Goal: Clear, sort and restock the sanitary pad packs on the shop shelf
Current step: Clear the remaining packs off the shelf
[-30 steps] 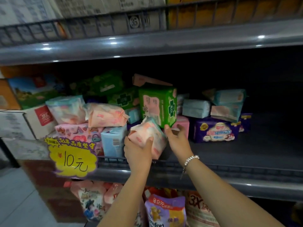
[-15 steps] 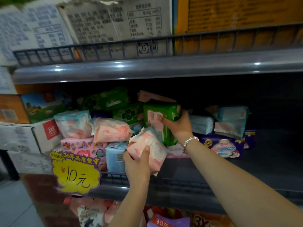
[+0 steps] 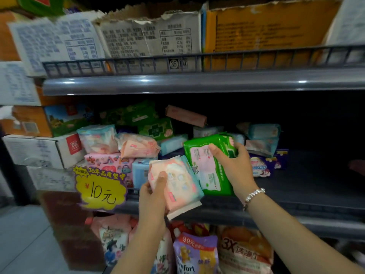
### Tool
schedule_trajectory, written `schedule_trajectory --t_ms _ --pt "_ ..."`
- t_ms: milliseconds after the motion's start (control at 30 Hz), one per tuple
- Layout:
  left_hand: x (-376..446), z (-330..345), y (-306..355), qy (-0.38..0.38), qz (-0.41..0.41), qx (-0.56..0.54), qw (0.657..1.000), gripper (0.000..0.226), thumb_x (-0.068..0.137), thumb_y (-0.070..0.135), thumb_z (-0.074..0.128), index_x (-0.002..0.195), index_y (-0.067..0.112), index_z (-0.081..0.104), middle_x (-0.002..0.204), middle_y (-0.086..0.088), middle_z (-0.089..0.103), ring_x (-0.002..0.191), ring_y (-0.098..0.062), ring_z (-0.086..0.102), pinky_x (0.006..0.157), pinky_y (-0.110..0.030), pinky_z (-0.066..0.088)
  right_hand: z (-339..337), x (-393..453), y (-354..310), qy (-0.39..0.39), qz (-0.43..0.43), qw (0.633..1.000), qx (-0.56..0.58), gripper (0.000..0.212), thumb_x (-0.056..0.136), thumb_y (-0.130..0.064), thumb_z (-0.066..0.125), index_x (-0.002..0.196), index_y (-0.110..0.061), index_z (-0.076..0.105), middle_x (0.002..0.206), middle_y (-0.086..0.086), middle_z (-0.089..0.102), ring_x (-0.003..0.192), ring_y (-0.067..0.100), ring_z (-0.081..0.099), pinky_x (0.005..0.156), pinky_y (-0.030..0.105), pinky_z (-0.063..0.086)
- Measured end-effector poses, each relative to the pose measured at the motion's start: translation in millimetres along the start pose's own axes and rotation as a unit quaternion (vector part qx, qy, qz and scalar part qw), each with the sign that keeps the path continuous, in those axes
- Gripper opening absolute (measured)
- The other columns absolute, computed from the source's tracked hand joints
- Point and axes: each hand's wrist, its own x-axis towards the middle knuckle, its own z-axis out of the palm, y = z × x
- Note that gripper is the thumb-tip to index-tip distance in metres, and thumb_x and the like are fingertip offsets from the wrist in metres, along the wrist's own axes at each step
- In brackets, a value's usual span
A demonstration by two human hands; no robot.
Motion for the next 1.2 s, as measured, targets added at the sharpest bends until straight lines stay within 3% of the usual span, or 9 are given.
schedule_trajectory --t_ms 100,267,367,500,667,767,867,1067,1200 --pt "-21 -25 -1 -0.095 -0.086 -0.061 0.990 0.039 0.092 0.033 0.058 0.124 0.012 0.058 0.110 -0.013 0.071 0.095 -0.030 0.071 0.071 -0.046 0.060 -9 -36 0 -0.007 0.005 0.999 -0.032 0.103 0.041 -0.084 0.068 0.125 -0.029 0.043 0.125 -0.004 0.047 0.118 0.020 0.050 0.101 0.044 0.046" --pt "-50 -74 -12 -0.114 -0.144 -0.042 0.982 0.057 0.074 0.037 0.066 0.126 0.014 0.058 0.107 -0.014 0.072 0.089 -0.028 0.072 0.061 -0.042 0.060 -7 -90 13 -0.049 0.046 0.996 -0.055 0.112 0.044 -0.079 0.064 0.137 -0.020 0.042 0.130 -0.005 0.043 0.122 0.019 0.048 0.104 0.043 0.044" --pt "-62 -107 -17 -0.087 -0.157 -0.023 0.983 0.035 0.083 0.033 0.061 0.110 0.011 0.065 0.092 -0.014 0.075 0.074 -0.025 0.073 0.053 -0.039 0.059 1 -114 32 -0.094 0.091 0.991 -0.039 0.118 0.031 -0.092 0.066 0.128 -0.026 0.048 0.129 -0.002 0.054 0.113 0.021 0.058 0.098 0.045 0.050" --pt "-68 -155 -32 -0.018 -0.150 0.001 0.989 0.027 0.092 0.027 0.058 0.112 0.009 0.064 0.085 -0.011 0.075 0.069 -0.021 0.073 0.051 -0.034 0.058 17 -144 64 -0.170 0.138 0.973 -0.071 0.082 0.044 -0.080 0.074 0.108 -0.032 0.057 0.120 0.000 0.062 0.104 0.021 0.064 0.095 0.042 0.051" --pt "-63 -203 -71 0.103 -0.121 0.094 0.983 0.031 0.091 0.027 0.065 0.117 0.011 0.059 0.090 -0.008 0.070 0.062 -0.017 0.069 0.043 -0.027 0.053 39 -185 122 -0.248 0.155 0.943 -0.155 0.109 0.041 -0.078 0.077 0.132 -0.022 0.054 0.129 -0.002 0.059 0.113 0.018 0.060 0.101 0.040 0.048" --pt "-62 -223 -109 0.149 -0.143 0.095 0.974 0.035 0.088 0.030 0.068 0.118 0.015 0.058 0.101 -0.006 0.069 0.084 -0.022 0.068 0.062 -0.034 0.057 44 -207 150 -0.312 0.153 0.914 -0.209 0.095 0.060 -0.067 0.076 0.138 -0.021 0.049 0.134 -0.006 0.051 0.124 0.017 0.051 0.107 0.037 0.041" --pt "-65 -242 -146 0.180 -0.176 0.104 0.962 0.049 0.084 0.031 0.072 0.127 0.013 0.056 0.116 -0.011 0.065 0.100 -0.029 0.066 0.083 -0.050 0.056 43 -230 173 -0.369 0.161 0.877 -0.263 0.096 0.056 -0.071 0.067 0.137 -0.022 0.048 0.139 -0.001 0.048 0.128 0.020 0.046 0.107 0.036 0.039" --pt "-76 -260 -158 0.196 -0.161 0.172 0.952 0.045 0.087 0.025 0.068 0.128 0.009 0.057 0.114 -0.014 0.067 0.100 -0.030 0.066 0.089 -0.047 0.054 27 -280 205 -0.420 0.168 0.844 -0.288 0.081 0.071 -0.055 0.074 0.140 -0.024 0.046 0.139 0.003 0.042 0.132 0.020 0.040 0.102 0.026 0.033" --pt "-87 -273 -153 0.206 -0.157 0.190 0.947 0.029 0.090 0.027 0.065 0.115 0.014 0.060 0.087 -0.001 0.066 0.075 -0.017 0.063 0.072 -0.033 0.055 36 -320 222 -0.465 0.099 0.804 -0.356 0.127 0.041 -0.097 0.051 0.146 -0.027 0.038 0.142 0.004 0.042 0.132 0.021 0.036 0.107 0.030 0.032"
